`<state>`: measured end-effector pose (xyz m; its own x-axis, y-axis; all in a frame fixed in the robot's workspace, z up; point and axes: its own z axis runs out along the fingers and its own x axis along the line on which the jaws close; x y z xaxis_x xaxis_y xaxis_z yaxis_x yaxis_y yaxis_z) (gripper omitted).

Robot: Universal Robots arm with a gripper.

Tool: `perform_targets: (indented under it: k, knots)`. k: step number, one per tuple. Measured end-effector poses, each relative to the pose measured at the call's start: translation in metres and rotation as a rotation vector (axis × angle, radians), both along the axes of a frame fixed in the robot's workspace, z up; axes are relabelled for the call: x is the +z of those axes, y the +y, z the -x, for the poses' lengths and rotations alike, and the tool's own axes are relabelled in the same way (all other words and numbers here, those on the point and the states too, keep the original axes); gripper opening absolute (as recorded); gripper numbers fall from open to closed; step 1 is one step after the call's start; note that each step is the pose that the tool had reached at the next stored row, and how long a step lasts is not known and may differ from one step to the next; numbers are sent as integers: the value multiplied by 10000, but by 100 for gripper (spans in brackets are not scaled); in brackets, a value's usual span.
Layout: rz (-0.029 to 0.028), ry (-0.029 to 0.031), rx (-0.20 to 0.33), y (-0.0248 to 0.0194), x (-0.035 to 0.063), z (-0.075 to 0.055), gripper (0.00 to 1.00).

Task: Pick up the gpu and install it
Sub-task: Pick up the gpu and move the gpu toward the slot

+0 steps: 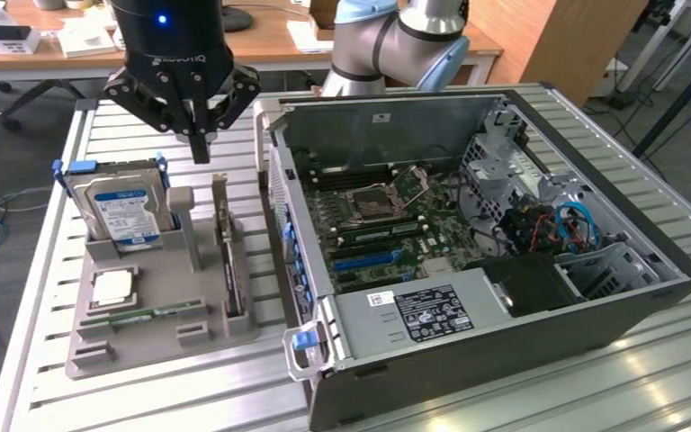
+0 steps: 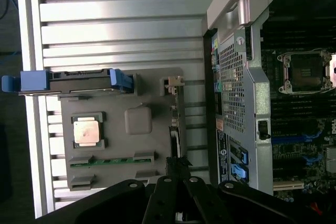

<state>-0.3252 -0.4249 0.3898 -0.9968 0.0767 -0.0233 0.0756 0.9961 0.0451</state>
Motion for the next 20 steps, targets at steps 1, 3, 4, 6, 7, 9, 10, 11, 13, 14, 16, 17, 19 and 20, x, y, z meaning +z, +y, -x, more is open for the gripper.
perform_targets:
  k: [1,3,4,6,7,9,10,11,13,14,16,17,19,20]
  knots:
    - [0,0,0,0,0,0,11]
    - [0,1,0,0,0,0,16]
    - [0,0,0,0,0,0,23]
    - [0,0,0,0,0,0,35]
    - [0,1,0,0,0,0,35]
    - [0,0,0,0,0,0,35]
    - [0,0,0,0,0,0,41]
    - [0,0,0,0,0,0,41]
    - [0,0,1,-3,-1,0,41]
    - [-1,1,2,-15,-2,0,41]
    - [0,1,0,-64,-2,1,41]
    - [0,0,0,-93,-2,2,41]
    - [0,1,0,-144,-2,2,41]
    - [1,1,0,-164,-2,3,41]
